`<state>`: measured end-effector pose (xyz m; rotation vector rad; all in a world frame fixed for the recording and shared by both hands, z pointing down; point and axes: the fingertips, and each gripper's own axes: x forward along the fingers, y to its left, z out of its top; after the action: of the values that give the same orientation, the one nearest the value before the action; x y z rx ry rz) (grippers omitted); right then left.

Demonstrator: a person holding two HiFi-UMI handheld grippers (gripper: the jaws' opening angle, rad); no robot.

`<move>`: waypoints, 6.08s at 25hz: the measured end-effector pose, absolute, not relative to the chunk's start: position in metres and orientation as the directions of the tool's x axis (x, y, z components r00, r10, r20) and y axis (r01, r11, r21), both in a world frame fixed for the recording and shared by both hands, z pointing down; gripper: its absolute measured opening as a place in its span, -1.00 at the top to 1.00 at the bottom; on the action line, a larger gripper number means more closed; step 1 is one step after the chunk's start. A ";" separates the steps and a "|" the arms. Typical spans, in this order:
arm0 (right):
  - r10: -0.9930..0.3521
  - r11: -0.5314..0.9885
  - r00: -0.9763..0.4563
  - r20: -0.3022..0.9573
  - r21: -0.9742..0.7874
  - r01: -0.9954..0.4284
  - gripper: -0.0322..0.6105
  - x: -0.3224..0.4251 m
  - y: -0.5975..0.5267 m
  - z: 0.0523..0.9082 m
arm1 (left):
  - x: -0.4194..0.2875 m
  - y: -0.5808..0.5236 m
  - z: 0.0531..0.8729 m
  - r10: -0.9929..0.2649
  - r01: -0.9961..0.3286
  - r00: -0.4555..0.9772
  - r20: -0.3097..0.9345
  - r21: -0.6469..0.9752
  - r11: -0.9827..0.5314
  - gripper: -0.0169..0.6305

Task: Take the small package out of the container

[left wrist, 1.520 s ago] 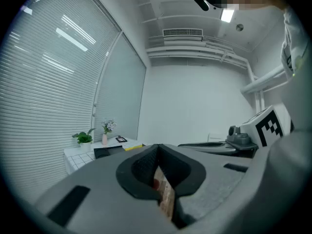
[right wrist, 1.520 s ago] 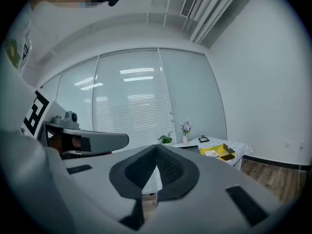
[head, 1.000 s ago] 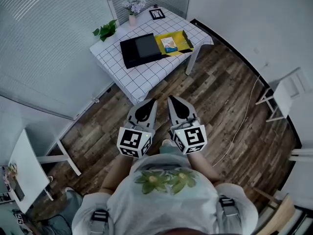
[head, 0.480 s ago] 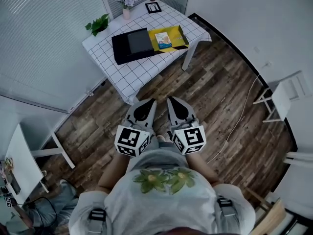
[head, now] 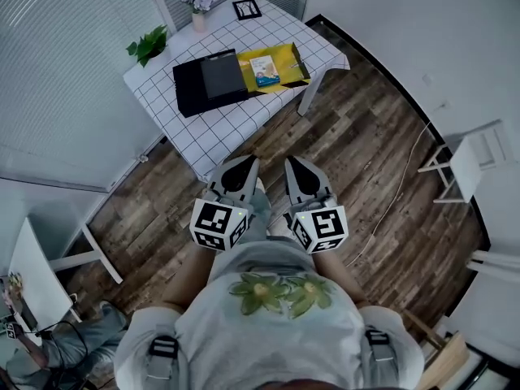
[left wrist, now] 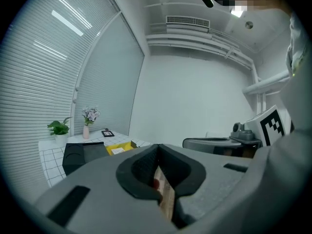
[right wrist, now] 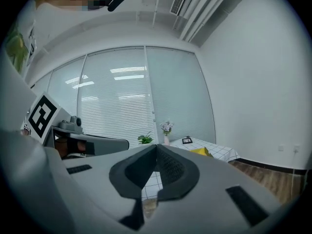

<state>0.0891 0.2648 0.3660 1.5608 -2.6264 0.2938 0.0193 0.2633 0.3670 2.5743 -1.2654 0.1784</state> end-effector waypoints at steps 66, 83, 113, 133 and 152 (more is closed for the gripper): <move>-0.656 0.470 -0.465 0.595 -0.160 -0.868 0.19 0.066 -0.144 0.528 | -0.022 -0.133 0.479 -0.737 -0.854 0.520 0.432 0.245 -0.459 0.93; -0.486 0.475 -0.394 0.780 -0.143 -0.868 -0.16 0.054 -0.164 0.599 | -0.049 -0.157 0.509 -0.746 -0.889 0.457 0.485 0.250 -0.383 0.93; -0.295 0.433 -0.255 0.921 -0.109 -0.895 -0.20 0.052 -0.175 0.661 | -0.063 -0.167 0.531 -0.739 -0.902 0.432 0.517 0.245 -0.355 0.93; -0.262 0.430 -0.255 0.931 -0.124 -0.894 -0.24 0.050 -0.180 0.674 | -0.060 -0.162 0.529 -0.721 -0.880 0.475 0.504 0.260 -0.398 0.93; -0.275 0.441 -0.322 0.906 -0.179 -0.880 -0.25 0.051 -0.175 0.666 | -0.051 -0.157 0.518 -0.719 -0.873 0.486 0.496 0.247 -0.420 0.93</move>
<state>0.0510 -0.1750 0.6656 0.9841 -1.8291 0.8805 -0.0509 -0.1566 0.5184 2.2626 -1.3156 0.4359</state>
